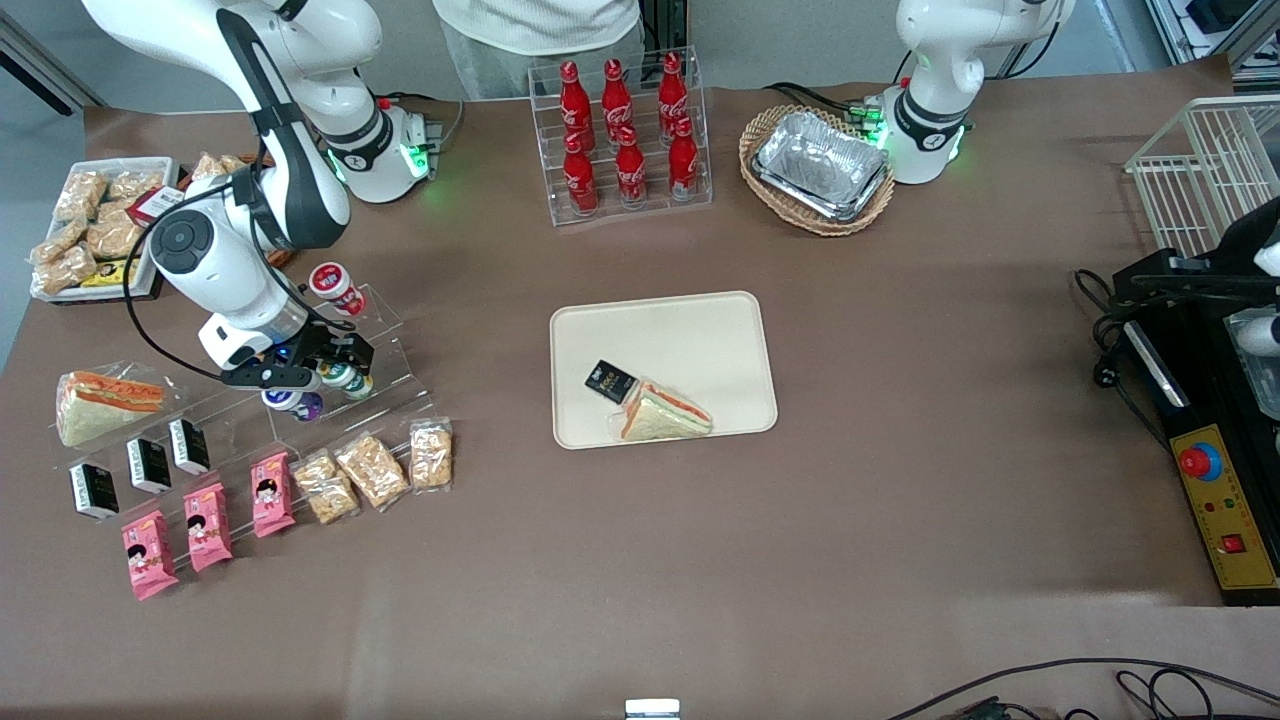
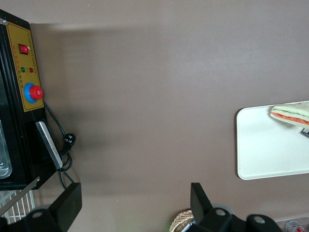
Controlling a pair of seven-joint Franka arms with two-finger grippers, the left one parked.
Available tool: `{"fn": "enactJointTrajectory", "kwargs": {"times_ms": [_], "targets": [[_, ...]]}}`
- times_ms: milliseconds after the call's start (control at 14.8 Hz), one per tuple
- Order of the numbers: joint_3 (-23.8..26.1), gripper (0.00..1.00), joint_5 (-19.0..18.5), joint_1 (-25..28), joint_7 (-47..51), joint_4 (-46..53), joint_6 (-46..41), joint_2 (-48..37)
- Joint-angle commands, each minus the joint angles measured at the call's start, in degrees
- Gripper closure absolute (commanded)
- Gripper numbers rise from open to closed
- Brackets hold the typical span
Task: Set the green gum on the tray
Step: 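Close the right gripper on the green-labelled gum bottle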
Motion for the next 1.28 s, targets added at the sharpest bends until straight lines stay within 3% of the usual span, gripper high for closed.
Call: {"fn": "enactJointTrajectory", "kwargs": {"times_ms": [0, 405, 811, 1014, 1216], "targets": [[0.1, 0.27, -0.6, -0.4, -0.4, -0.1, 1.7, 0.7], [0.1, 0.57, -2.2, -0.3, -0.5, 0.3, 1.7, 0.6], [0.1, 0.60, -2.3, -0.2, -0.7, 1.6, -0.6, -1.6], [0.1, 0.62, -2.3, -0.2, -1.0, 6.1, -9.7, -4.0], [0.2, 0.62, -2.2, -0.2, -1.2, 17.8, -27.1, -4.8]]}}
